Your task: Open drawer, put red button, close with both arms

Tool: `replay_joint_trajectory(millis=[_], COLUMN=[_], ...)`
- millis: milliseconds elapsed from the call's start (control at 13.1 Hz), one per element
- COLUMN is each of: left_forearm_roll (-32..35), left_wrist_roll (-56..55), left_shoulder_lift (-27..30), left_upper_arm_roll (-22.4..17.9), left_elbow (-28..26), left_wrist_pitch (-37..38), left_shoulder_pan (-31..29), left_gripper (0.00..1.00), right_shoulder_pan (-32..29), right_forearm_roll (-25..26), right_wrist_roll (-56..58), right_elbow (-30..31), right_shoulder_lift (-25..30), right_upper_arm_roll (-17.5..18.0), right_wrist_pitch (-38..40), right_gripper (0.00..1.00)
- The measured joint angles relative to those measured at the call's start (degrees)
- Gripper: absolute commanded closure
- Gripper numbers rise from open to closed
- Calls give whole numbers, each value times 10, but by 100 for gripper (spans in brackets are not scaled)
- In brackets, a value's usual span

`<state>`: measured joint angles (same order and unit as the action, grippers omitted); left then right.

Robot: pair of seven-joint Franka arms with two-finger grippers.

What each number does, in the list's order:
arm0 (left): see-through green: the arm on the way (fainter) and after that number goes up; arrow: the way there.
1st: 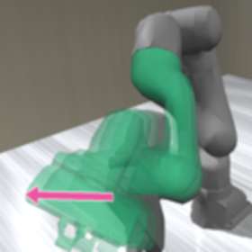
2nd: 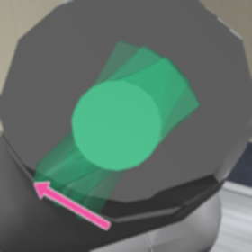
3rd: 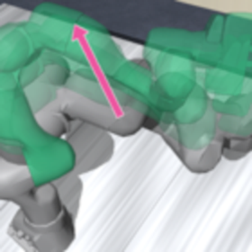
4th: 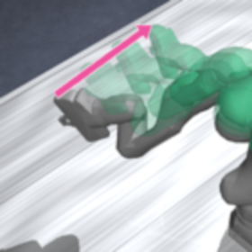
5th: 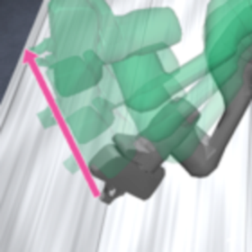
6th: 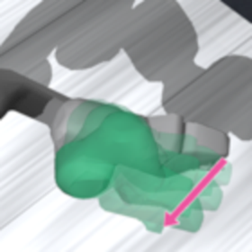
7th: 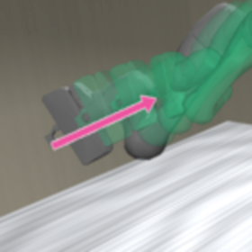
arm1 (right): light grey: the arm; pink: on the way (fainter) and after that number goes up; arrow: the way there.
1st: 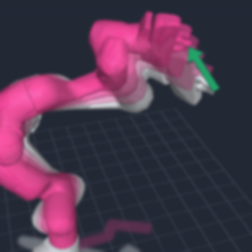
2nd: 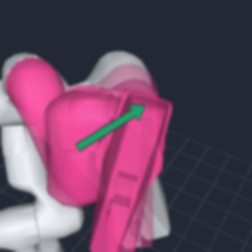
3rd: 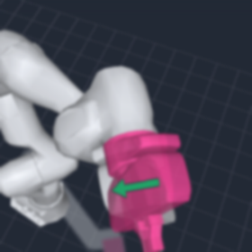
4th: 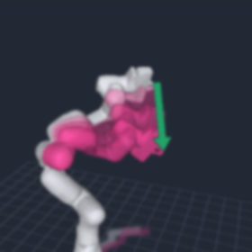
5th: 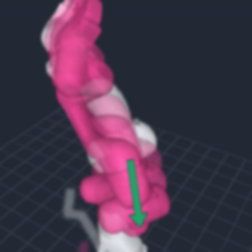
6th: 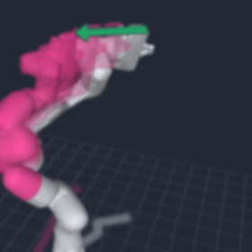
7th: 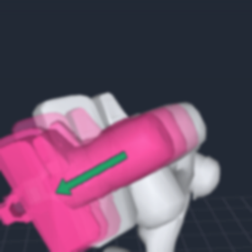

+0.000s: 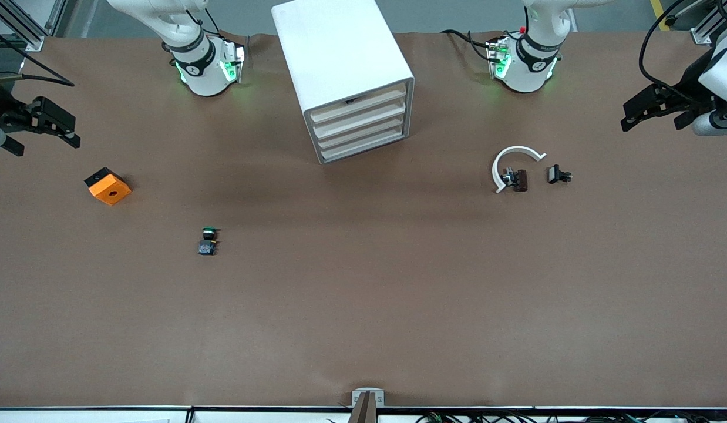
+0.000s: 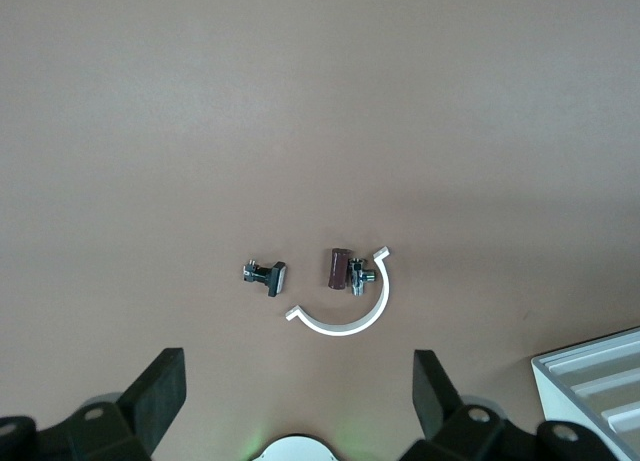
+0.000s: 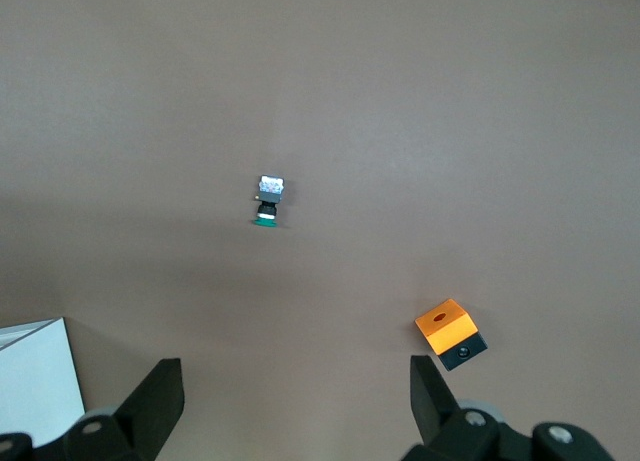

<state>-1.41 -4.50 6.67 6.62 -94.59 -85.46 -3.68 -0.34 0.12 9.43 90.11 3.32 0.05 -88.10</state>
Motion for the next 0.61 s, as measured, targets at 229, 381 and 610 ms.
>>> replay_joint_trajectory(millis=[229,381,610], left_forearm_roll=[0,0,0], left_wrist_roll=[0,0,0], left_shoulder_lift=[-1,-3,-7], left_upper_arm_roll=[-1,-2,-4], left_elbow=[3,8,15], left_wrist_pitch=[-2,-2,-2], left_shoulder_pan=[0,-1,-1], left_gripper=[0,0,0], right_shoulder_pan=[0,0,0], right_forearm_roll=[0,0,0], right_wrist_roll=[0,0,0], right_elbow=[0,0,0], right_shoulder_lift=[0,0,0], right_upper_arm_roll=[0,0,0], right_wrist_pitch=[0,0,0], right_gripper=[0,0,0])
